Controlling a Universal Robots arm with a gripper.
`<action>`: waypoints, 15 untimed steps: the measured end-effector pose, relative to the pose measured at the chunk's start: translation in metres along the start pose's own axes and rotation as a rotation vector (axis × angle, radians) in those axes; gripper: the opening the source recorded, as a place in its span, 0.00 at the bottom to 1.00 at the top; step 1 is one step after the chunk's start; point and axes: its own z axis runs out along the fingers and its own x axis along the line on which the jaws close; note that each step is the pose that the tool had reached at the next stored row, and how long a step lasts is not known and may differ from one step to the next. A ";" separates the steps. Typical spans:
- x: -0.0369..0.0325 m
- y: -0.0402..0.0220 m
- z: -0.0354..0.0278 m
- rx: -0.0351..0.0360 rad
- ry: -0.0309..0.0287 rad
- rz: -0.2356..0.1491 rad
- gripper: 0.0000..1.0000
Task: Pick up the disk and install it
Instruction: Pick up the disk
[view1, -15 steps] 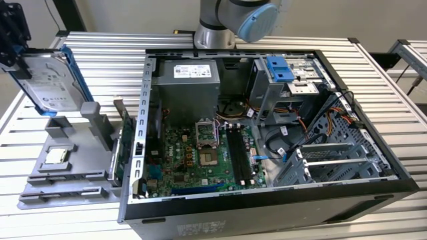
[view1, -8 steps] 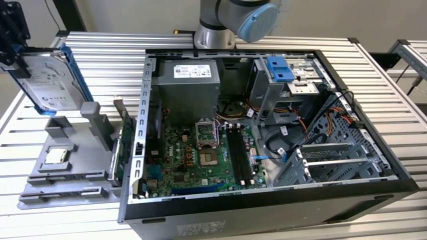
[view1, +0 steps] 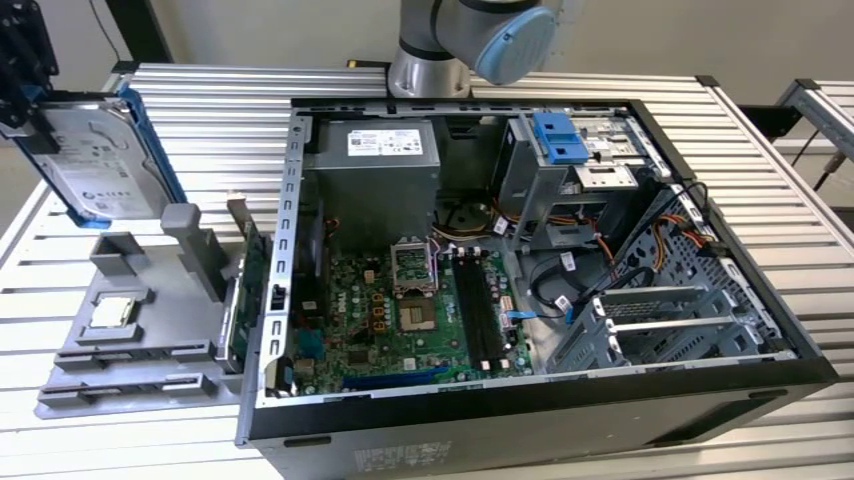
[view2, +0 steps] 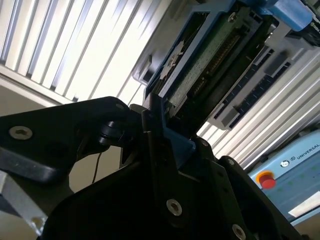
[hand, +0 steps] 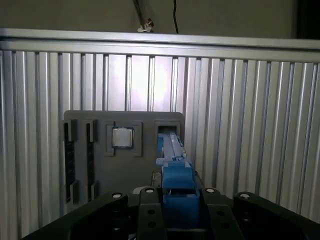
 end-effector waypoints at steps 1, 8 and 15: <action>0.0000 0.0000 -0.0004 0.0000 0.0000 0.000 0.00; 0.0000 0.0000 -0.0044 -0.0001 0.0001 0.000 0.00; 0.0001 0.0000 -0.0078 -0.0001 0.0001 0.000 0.00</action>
